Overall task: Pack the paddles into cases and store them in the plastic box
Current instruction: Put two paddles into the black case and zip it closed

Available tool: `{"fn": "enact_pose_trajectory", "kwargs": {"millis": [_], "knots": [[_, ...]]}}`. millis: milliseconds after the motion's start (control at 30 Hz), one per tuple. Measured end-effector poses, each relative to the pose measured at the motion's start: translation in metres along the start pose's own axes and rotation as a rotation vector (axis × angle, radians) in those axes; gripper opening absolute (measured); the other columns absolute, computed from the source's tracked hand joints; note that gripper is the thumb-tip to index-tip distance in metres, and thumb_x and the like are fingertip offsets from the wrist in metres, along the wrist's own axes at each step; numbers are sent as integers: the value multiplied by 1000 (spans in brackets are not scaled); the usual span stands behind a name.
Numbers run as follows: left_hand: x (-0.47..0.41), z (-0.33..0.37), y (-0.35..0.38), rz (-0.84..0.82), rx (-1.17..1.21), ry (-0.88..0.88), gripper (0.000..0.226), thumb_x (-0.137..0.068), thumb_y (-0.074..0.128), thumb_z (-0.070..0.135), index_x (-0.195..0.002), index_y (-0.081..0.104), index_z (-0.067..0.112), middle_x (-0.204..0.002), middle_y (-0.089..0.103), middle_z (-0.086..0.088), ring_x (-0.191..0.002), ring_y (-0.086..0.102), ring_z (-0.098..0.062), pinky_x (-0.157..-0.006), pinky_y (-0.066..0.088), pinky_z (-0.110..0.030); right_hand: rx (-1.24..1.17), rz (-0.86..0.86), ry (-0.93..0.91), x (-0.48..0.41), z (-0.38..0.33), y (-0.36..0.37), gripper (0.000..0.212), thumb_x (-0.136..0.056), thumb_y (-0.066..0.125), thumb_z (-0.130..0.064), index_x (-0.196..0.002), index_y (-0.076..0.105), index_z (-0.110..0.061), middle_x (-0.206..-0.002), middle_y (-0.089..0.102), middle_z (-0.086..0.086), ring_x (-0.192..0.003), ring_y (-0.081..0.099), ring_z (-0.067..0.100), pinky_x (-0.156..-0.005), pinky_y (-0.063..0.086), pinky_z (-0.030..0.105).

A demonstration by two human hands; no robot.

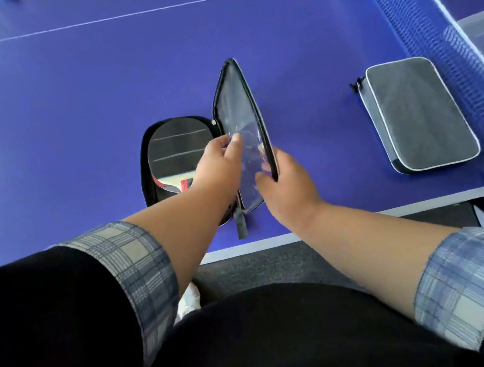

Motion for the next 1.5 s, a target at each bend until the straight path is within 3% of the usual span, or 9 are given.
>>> {"fn": "enact_pose_trajectory", "kwargs": {"millis": [100, 300, 467, 700, 867, 1100, 1200, 1400, 1500], "knots": [[1, 11, -32, 42, 81, -32, 71, -77, 49, 71, -135, 53, 30, -114, 66, 15, -102, 66, -13, -93, 54, -41, 72, -193, -190, 7, -32, 32, 35, -88, 53, -17, -117, 54, -37, -112, 61, -17, -103, 57, -1, -82, 48, 20], [-13, -2, -92, 153, -109, 33, 23, -90, 53, 28, -110, 62, 31, -87, 71, 12, -76, 69, -13, -64, 52, -29, 233, -310, -264, 10, -55, 89, 66, -82, 74, -35, -139, 42, -33, -137, 45, -13, -133, 38, 7, -110, 36, 31], [-33, -36, -132, 128, -104, -46, 41, -95, 50, 24, -134, 43, 36, -93, 67, 12, -76, 69, -17, -71, 59, -40, 386, -377, -180, -2, -53, 136, 70, -79, 64, -63, -141, 35, -48, -161, 20, -9, -150, 12, 10, -118, 24, 38], [-69, -78, -156, -57, -427, -56, 64, -95, 44, 15, -152, 22, 33, -111, 62, -4, -79, 60, -24, -64, 47, -35, 848, -410, -49, -18, -27, 170, 71, -89, 55, -57, -149, 24, -34, -165, 10, 3, -151, 3, 32, -117, 17, 61], [-84, -90, -161, -115, -564, -255, 62, -88, 51, 13, -145, 33, 29, -125, 43, -12, -101, 57, -36, -92, 52, -47, 810, -437, 46, -22, -19, 167, 70, -92, 55, -50, -153, 24, -36, -166, 4, -2, -152, -3, 31, -116, 22, 59], [-88, -77, -142, -50, -608, -113, 85, -87, 51, 8, -156, 8, 34, -143, 33, -3, -123, 42, -30, -83, 40, -38, 499, -145, 182, -34, -20, 143, 57, -91, 61, -41, -145, 42, -31, -156, 29, -4, -143, 25, 19, -109, 34, 37], [-96, -79, -139, 1, -401, -276, 64, -88, 50, 13, -147, 28, 26, -132, 47, -10, -113, 54, -37, -96, 46, -48, 309, -37, 321, -50, -14, 127, 54, -89, 61, -40, -140, 44, -30, -132, 49, -7, -103, 53, 9, -82, 43, 25], [-104, -84, -143, 27, -417, -363, 53, -88, 41, 4, -137, 37, 22, -114, 59, -10, -85, 60, -32, -70, 48, -41, 243, -133, 513, -88, 2, 110, 36, -89, 54, -47, -120, 52, -31, -97, 66, -2, -85, 67, 22, -77, 61, 42], [-103, -83, -140, 121, -437, -385, 61, -87, 44, 6, -144, 33, 26, -125, 54, -9, -102, 57, -33, -81, 48, -43, 190, -242, 547, -106, 4, 103, 30, -92, 50, -41, -105, 62, -17, -86, 69, 4, -80, 71, 26, -68, 63, 41]]}}
Point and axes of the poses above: each hand's wrist, its own x-axis away from the middle knuckle, its own y-axis out of the palm, z = x × y, the point moved 4 cm from there along -x, towards the middle knuckle
